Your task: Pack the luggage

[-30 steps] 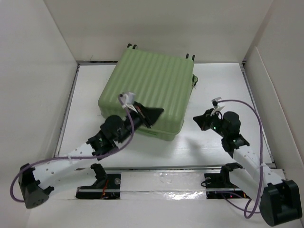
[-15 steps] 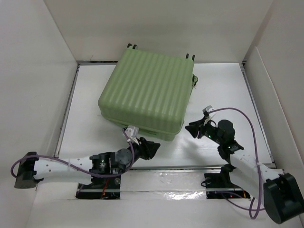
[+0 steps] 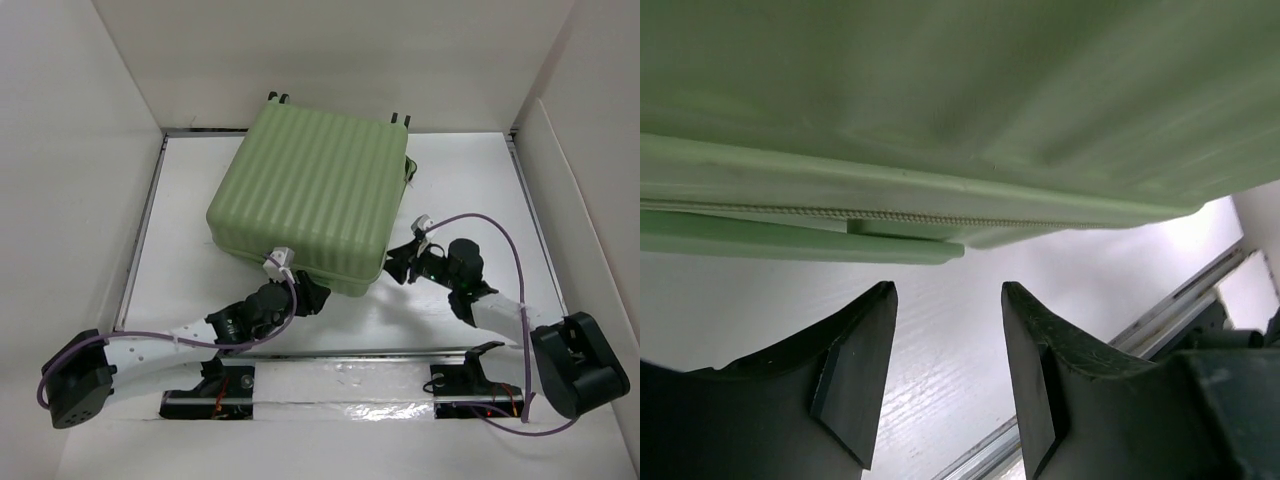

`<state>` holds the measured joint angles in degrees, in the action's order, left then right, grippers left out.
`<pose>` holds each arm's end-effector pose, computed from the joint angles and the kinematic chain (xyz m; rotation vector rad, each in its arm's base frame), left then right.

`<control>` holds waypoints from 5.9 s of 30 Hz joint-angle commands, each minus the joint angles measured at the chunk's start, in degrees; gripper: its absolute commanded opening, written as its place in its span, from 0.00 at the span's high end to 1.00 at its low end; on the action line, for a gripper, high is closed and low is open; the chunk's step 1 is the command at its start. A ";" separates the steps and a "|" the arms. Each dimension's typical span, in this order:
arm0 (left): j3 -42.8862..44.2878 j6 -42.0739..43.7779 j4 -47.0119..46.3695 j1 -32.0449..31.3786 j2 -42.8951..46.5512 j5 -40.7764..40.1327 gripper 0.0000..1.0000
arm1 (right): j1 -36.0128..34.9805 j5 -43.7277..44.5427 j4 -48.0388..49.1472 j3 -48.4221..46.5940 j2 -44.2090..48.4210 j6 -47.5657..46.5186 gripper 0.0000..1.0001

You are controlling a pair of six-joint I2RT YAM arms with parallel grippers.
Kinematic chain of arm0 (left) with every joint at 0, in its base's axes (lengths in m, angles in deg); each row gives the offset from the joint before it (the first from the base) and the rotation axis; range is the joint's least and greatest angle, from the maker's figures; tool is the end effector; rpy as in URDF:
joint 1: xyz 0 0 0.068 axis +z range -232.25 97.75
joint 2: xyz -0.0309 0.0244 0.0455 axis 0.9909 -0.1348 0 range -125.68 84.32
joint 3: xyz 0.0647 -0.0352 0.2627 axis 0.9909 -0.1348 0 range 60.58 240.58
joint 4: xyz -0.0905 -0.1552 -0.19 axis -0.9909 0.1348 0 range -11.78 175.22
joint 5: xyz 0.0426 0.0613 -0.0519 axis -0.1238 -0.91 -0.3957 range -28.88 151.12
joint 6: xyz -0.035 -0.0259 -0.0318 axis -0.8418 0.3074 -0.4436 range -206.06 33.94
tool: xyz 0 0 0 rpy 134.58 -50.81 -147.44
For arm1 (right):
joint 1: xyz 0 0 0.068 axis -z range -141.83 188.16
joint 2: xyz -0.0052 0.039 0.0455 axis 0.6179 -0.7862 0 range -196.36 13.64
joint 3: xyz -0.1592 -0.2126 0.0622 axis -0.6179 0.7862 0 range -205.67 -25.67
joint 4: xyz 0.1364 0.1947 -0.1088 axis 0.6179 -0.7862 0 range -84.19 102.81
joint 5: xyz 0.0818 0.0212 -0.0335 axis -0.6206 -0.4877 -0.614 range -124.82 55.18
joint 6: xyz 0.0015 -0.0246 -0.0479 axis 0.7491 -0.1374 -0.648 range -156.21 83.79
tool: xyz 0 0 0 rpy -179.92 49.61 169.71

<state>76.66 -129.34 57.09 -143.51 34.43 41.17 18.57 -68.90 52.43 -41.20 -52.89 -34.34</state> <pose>0.1027 -0.1623 0.2053 0.0324 1.8919 -0.9835 0.1977 0.0916 0.1826 -0.7031 1.6603 0.7934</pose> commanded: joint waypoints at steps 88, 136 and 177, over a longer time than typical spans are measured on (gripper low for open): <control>8.90 -9.00 -8.85 40.96 -13.86 17.49 0.52 | -51.67 46.05 -19.65 -38.41 -20.89 6.93 1.00; 25.82 -9.02 -10.17 35.73 -21.50 13.93 0.06 | -52.83 52.28 -27.83 -6.88 26.61 19.05 1.00; 69.46 -36.41 -48.18 44.73 -75.44 34.71 1.00 | -42.73 46.40 -27.66 -5.92 25.82 18.08 1.00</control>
<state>149.84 -159.86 27.32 -98.90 -44.30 72.03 -27.33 -18.70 16.26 -46.05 -29.76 -15.66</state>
